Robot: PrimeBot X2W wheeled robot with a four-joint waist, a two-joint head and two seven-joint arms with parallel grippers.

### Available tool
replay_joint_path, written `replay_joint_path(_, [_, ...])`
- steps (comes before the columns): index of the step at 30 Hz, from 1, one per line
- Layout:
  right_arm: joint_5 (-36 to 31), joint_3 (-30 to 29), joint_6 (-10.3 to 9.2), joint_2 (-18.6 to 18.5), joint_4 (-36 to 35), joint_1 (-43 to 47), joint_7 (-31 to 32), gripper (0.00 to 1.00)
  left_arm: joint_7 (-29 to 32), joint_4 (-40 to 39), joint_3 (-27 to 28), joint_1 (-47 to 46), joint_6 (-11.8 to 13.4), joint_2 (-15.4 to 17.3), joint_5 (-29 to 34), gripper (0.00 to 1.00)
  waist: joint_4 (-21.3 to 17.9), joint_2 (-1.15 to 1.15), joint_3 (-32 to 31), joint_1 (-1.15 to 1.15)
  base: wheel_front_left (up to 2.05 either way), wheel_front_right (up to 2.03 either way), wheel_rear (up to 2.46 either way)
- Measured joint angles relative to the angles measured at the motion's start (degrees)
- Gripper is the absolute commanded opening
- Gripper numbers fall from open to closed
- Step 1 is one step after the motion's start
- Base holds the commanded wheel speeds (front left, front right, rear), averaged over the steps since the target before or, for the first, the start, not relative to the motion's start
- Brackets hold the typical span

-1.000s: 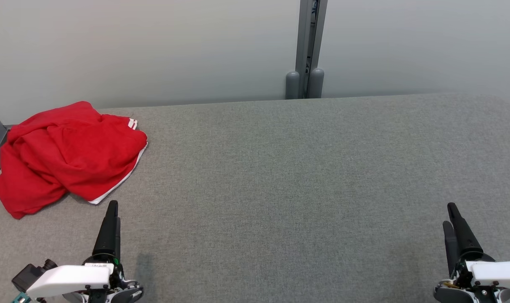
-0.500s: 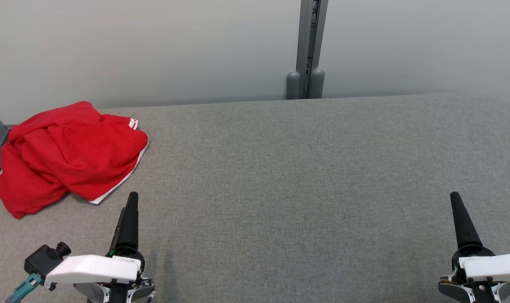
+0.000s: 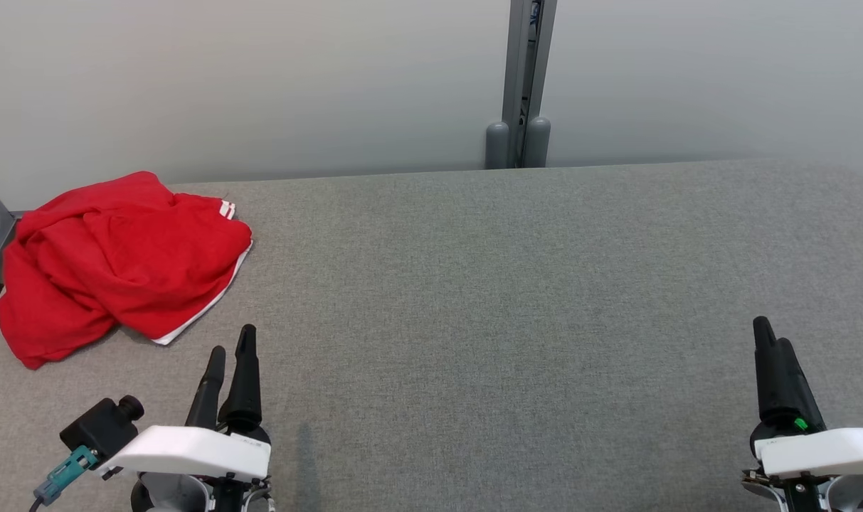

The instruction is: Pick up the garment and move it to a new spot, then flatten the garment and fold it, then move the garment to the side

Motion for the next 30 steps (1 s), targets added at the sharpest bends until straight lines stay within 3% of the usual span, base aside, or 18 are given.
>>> replay_joint_path(15, [-14.82,2.43,0.0,-0.13,-1.18,0.93,-2.61,1.0,-2.68,0.6,-1.13,0.01,2.26,0.15,14.4,1.0,0.03,0.0,-0.32,0.0,0.0,0.0,0.0])
replay_joint_path(30, [-25.38,3.11,0.0,-0.27,-1.82,1.36,-4.75,1.0,-4.69,2.5,-1.7,0.01,3.63,0.24,23.42,1.0,0.15,0.0,-0.64,0.0,0.0,0.0,0.0])
